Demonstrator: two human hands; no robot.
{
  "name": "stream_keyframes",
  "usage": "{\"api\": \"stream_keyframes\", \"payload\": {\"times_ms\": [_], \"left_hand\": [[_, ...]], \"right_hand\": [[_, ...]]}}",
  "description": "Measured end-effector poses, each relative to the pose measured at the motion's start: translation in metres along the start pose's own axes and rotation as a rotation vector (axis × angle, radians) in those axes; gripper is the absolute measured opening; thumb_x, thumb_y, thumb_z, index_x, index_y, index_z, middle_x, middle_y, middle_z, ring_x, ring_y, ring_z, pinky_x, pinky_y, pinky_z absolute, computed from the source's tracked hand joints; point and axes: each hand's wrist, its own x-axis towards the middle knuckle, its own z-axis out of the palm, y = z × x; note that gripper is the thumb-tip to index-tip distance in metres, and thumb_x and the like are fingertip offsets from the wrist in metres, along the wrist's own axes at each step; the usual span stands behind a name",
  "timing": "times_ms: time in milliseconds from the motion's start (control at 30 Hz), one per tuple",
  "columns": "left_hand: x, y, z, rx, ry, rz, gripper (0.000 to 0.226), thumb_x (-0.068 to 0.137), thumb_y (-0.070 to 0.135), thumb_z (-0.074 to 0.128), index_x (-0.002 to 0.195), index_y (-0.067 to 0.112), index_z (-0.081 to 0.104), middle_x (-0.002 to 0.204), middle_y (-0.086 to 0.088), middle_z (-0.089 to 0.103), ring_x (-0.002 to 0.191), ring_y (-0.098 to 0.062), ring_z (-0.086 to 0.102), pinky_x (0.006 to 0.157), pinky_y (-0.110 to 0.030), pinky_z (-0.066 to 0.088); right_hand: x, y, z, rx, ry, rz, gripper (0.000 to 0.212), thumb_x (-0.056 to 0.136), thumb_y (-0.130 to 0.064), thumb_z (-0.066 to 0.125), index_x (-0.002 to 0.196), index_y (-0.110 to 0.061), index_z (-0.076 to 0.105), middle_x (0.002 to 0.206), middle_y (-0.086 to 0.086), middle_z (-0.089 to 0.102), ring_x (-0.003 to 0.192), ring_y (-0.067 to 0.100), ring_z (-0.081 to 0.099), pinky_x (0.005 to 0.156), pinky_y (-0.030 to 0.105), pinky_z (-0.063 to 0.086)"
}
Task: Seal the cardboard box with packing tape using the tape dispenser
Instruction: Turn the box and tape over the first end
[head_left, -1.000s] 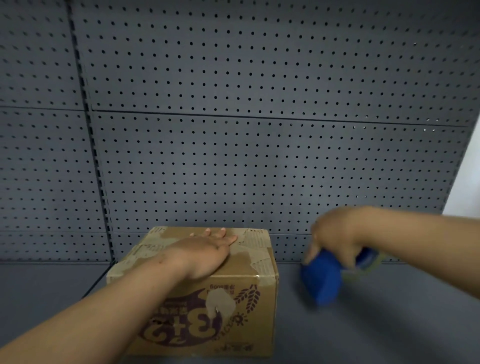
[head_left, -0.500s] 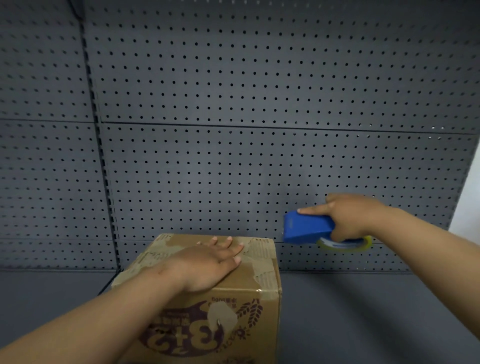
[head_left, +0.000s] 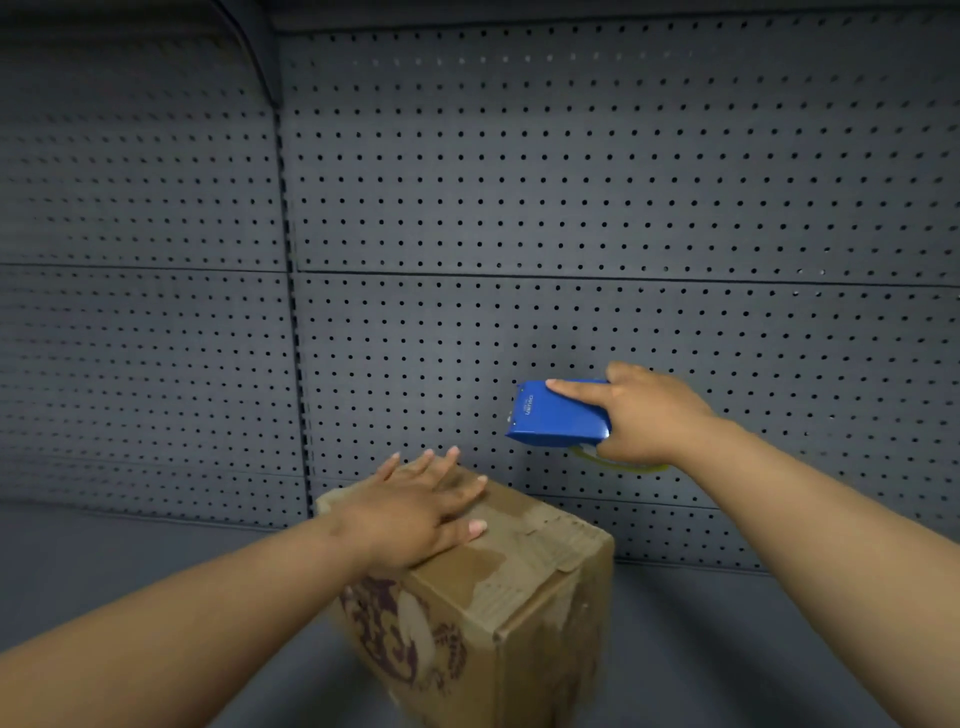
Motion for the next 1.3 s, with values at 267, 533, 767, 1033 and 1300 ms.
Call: {"api": "stream_keyframes", "payload": {"times_ms": [267,533,767,1033,1300], "left_hand": [[-0.014,-0.003,0.007,-0.353,-0.105,-0.187,0.074,0.086,0.068,0.025,0.149,0.032,0.007,0.159,-0.001,-0.002,0.145,-0.021,0.000,0.117,-0.040,0.002],[-0.014,-0.074,0.013,-0.431,-0.144,0.037,0.062,0.089,0.058,0.037,0.144,0.044,0.013,0.158,0.010,-0.003,0.143,-0.009,-0.011,0.116,-0.036,-0.007],[0.000,-0.111,0.022,-0.518,-0.071,0.053,0.082,0.068,0.077,0.038,0.142,0.043,0.027,0.157,0.013,0.008,0.143,-0.006,0.001,0.115,-0.030,0.001],[0.019,-0.139,0.024,-0.582,-0.116,0.163,0.055,0.088,0.050,0.051,0.139,0.042,0.034,0.155,0.017,0.012,0.141,0.002,0.003,0.112,-0.023,0.000],[0.045,-0.136,0.022,-0.589,-0.095,0.253,0.054,0.088,0.047,0.052,0.139,0.037,0.038,0.156,0.011,0.015,0.142,-0.003,0.010,0.105,-0.015,0.006]], "right_hand": [[0.009,-0.028,-0.008,0.109,0.083,-0.043,0.074,0.083,-0.053,0.054,0.140,-0.057,0.007,0.092,-0.001,0.034,0.085,0.017,0.037,0.068,0.029,0.034],[0.016,-0.050,-0.015,0.168,0.131,-0.053,0.072,0.082,-0.056,0.054,0.137,-0.060,0.008,0.089,-0.003,0.033,0.087,0.016,0.038,0.066,0.027,0.032],[0.027,-0.072,-0.013,0.136,0.140,-0.051,0.074,0.085,-0.050,0.055,0.137,-0.061,0.004,0.091,-0.003,0.033,0.086,0.016,0.038,0.055,0.016,0.022],[0.046,-0.101,-0.008,0.143,0.103,-0.040,0.076,0.085,-0.046,0.056,0.135,-0.064,0.001,0.090,-0.003,0.032,0.087,0.016,0.038,0.054,0.015,0.018],[0.058,-0.121,-0.008,0.150,0.118,-0.022,0.078,0.084,-0.041,0.057,0.134,-0.065,0.002,0.090,-0.004,0.031,0.085,0.014,0.036,0.057,0.019,0.025]]}}
